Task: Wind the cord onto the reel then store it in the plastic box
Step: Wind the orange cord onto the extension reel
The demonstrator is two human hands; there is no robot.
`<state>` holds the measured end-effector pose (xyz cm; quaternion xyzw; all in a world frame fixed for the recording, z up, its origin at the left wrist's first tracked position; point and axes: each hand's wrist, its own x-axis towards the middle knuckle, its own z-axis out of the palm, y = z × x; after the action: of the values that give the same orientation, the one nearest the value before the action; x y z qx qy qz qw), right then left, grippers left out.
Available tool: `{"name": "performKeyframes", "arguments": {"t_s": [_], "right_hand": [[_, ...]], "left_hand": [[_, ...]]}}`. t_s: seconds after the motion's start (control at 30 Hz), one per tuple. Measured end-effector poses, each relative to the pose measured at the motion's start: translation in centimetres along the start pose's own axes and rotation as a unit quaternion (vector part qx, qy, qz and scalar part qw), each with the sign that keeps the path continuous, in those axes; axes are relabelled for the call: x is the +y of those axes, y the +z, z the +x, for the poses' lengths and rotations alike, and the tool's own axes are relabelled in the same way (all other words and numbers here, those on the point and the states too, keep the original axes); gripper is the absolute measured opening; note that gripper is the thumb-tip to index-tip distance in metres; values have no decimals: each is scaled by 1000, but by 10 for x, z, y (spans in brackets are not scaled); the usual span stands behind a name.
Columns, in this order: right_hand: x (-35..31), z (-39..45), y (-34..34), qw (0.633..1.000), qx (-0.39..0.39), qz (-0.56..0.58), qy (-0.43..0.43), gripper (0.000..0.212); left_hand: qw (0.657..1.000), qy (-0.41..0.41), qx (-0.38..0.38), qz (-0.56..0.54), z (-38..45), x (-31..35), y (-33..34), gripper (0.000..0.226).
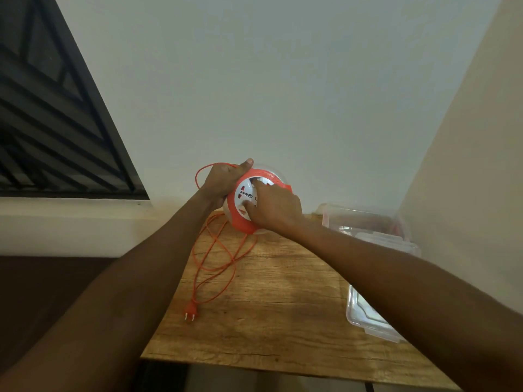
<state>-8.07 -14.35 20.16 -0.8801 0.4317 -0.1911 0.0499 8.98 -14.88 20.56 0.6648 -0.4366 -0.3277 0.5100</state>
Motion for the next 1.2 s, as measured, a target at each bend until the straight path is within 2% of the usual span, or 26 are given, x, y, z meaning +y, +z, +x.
{"name": "performKeyframes", "arguments": {"t_s": [0.07, 0.13, 0.2, 0.23, 0.27, 0.33, 0.37, 0.4, 0.47, 0.57, 0.63, 0.77, 0.87, 0.97, 1.1, 1.2], "right_hand": [[-5, -1, 2, 986, -43, 137, 88, 70], [-11, -5, 6, 938, -89, 294, 163, 82], [-18, -13, 7, 889, -126, 397, 189, 94], [-19, -18, 8, 896, -134, 387, 169, 99], [-18, -22, 9, 928, -123, 327, 127, 99], [-7, -25, 9, 994, -40, 106, 8, 86], [-1, -25, 6, 999, 0, 6, -50, 74], [6, -23, 1, 992, 16, -71, -102, 64], [17, -17, -10, 965, -12, -173, -197, 55], [28, -7, -24, 922, -53, -234, -304, 51], [31, -2, -31, 898, -56, -276, -337, 56], [29, -1, -34, 892, -37, -326, -312, 69], [17, -7, -22, 911, -42, -317, -260, 77], [8, -9, -16, 924, -48, -310, -217, 75], [6, -6, -11, 912, -39, -338, -231, 69], [8, -1, -3, 967, -16, -217, -131, 63]], "left_hand": [[1000, -3, 13, 5, 0, -4, 2, 42], [1000, -8, 13, -4, 1, -7, 3, 43], [1000, -13, 3, -11, 2, -9, 3, 49], [1000, -19, 3, -13, 2, -10, 2, 51], [999, -25, 6, -19, 2, -11, 2, 50], [999, -30, 15, -28, 2, -12, -1, 45], [999, -31, 17, -26, 2, -12, -3, 44], [999, -30, 16, -23, 2, -11, -4, 43], [999, -29, 5, -24, 2, -11, -6, 44], [999, -26, -11, -25, 0, -9, -6, 45], [999, -27, -21, -25, -1, -9, -5, 45], [999, -32, -33, -25, -1, -9, -4, 49], [998, -33, -43, -15, -1, -11, 1, 45], [998, -28, -45, -15, -3, -10, 8, 42], [998, -27, -44, -24, -5, -10, 11, 40], [1000, -9, -28, -7, -3, -14, 12, 46]]}}
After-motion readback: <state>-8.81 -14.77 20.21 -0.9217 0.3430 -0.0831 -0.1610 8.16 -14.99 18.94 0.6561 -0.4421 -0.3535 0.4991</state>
